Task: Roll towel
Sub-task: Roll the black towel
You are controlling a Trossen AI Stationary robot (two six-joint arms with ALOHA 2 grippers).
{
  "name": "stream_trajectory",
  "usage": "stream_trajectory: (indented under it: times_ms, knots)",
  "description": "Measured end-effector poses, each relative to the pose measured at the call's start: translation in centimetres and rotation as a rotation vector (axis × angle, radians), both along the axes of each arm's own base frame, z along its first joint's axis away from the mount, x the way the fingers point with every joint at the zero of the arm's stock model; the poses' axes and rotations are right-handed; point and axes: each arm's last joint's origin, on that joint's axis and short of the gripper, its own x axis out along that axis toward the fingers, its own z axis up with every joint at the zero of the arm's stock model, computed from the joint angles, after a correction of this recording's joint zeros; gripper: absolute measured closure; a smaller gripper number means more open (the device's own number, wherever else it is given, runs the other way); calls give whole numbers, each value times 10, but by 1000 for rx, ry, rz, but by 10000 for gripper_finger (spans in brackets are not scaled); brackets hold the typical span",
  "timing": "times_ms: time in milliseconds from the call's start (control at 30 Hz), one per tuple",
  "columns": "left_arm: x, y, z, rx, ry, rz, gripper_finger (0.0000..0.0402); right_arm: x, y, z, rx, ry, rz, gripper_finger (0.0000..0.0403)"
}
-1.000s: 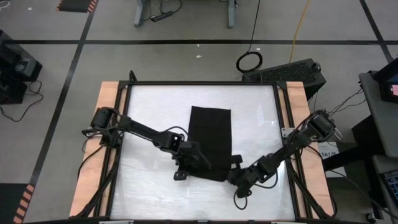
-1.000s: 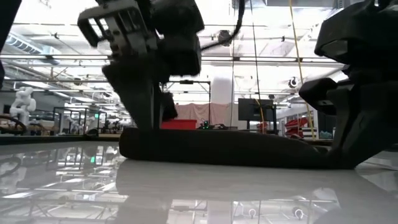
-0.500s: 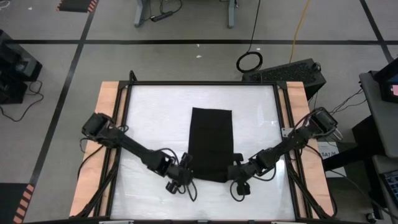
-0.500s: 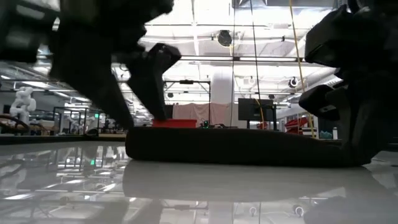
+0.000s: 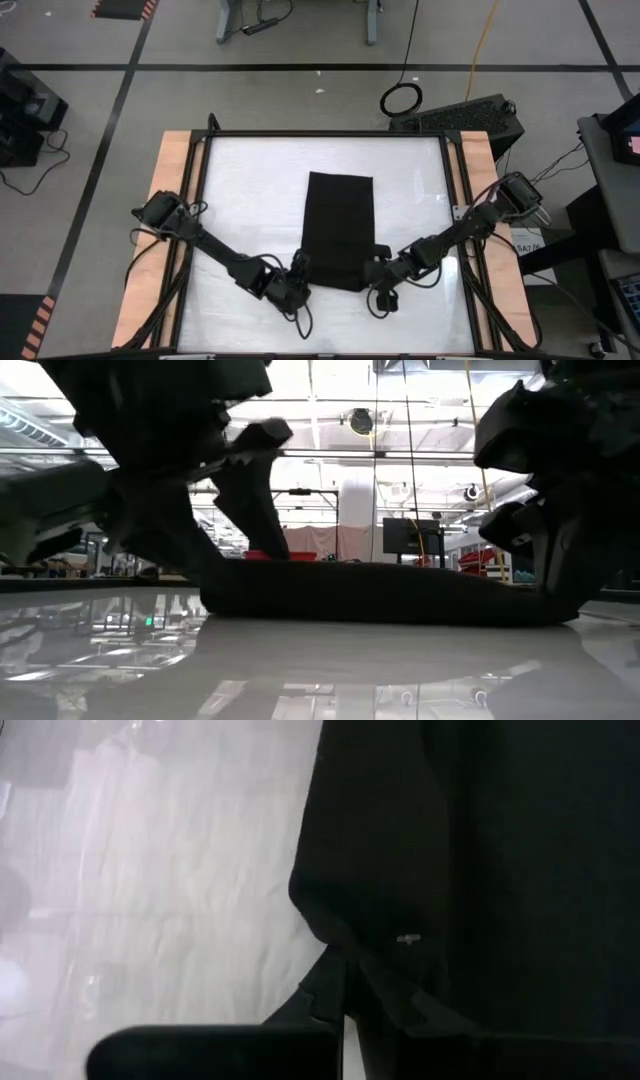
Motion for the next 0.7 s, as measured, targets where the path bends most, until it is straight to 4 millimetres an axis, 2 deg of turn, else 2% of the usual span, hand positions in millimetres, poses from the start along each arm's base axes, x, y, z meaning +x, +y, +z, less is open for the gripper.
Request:
stream_trajectory:
  times_ms: [167, 367, 500, 700]
  knots:
    - [0, -2, -8, -67, 42, 12, 180, 5, -2, 2, 40, -22, -5, 401]
    - [10, 18, -11, -234, 86, 167, 192, 7, -1, 4, 83, -38, 14, 401]
    - [17, 34, -12, -392, 161, 202, 250, 8, 1, 5, 126, -29, 25, 401]
    - [27, 58, -13, -677, 320, 163, 380, 7, 4, 6, 217, 9, 13, 401]
